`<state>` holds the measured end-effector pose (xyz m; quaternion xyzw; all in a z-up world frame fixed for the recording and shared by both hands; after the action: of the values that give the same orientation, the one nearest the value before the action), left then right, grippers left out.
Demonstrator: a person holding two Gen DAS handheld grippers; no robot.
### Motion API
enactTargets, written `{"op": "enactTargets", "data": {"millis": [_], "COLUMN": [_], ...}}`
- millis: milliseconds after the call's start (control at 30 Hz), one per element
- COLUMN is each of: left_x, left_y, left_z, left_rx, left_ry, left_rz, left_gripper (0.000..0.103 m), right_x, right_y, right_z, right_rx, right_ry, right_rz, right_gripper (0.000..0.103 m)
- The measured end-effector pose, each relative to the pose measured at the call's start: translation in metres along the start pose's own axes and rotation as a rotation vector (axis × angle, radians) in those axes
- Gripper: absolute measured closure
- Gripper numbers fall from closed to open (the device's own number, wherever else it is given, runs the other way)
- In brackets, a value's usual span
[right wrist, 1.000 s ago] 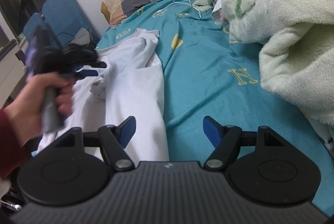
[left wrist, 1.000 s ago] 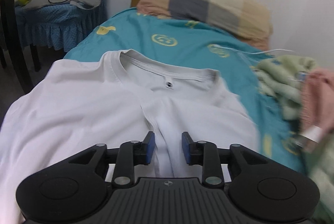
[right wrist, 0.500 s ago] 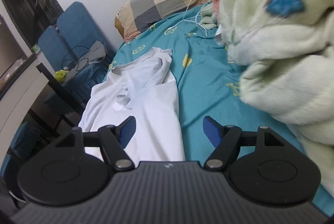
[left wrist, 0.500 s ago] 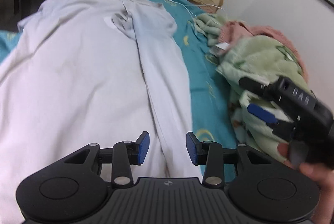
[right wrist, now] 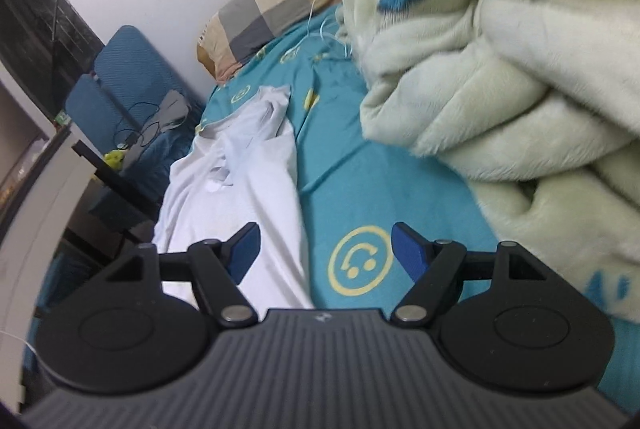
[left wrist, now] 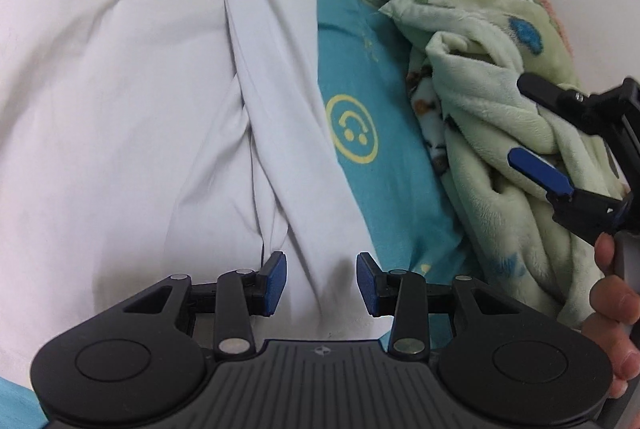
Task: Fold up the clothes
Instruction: 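Fold one half of the T-shirt lengthwise over the other with the left gripper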
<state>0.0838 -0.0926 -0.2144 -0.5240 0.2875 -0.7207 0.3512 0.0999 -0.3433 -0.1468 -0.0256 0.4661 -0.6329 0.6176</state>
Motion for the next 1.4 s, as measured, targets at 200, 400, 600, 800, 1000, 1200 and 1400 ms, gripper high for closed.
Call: {"op": "enactTargets", "data": {"millis": [200, 400, 600, 800, 1000, 1200, 1400], "left_x": [0.004, 0.021, 0.008, -0.038, -0.070, -0.065, -0.067], "left_y": [0.014, -0.014, -0.072, -0.085, -0.054, -0.067, -0.110], "left_z": [0.007, 0.019, 0.030, 0.028, 0.020, 0.028, 0.051], "left_rx": [0.004, 0.006, -0.029, -0.052, -0.120, -0.069, 0.055], "left_ry": [0.031, 0.073, 0.024, -0.004, -0.001, 0.011, -0.073], "left_rz": [-0.053, -0.096, -0.117, 0.046, 0.221, 0.215, 0.134], "left_gripper": [0.083, 0.101, 0.101, 0.101, 0.101, 0.100, 0.064], "right_x": [-0.002, 0.003, 0.001, -0.011, -0.025, -0.032, -0.039], "right_y": [0.015, 0.025, 0.033, 0.044, 0.049, 0.051, 0.046], "right_z": [-0.004, -0.005, -0.007, -0.014, -0.023, -0.027, -0.029], "right_rx": [-0.036, -0.064, -0.101, -0.137, -0.164, -0.166, -0.138], "right_ry": [-0.011, 0.008, -0.016, -0.069, -0.155, -0.191, -0.206], "right_rz": [0.005, -0.004, -0.008, -0.020, -0.047, -0.048, -0.029], "right_gripper": [0.028, 0.028, 0.028, 0.028, 0.029, 0.029, 0.029]}}
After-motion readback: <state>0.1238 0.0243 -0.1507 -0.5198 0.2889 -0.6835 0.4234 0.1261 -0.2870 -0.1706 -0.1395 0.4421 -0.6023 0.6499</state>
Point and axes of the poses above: each gripper's, at about its wrist camera, not at the fingertips, and y roughly the way its jaws point, x to its right, z to its top, the point moved 4 cm from there along y, roughly the way its jaws point, and after that the axes turned 4 degrees about -x, right-handed, at the moved point
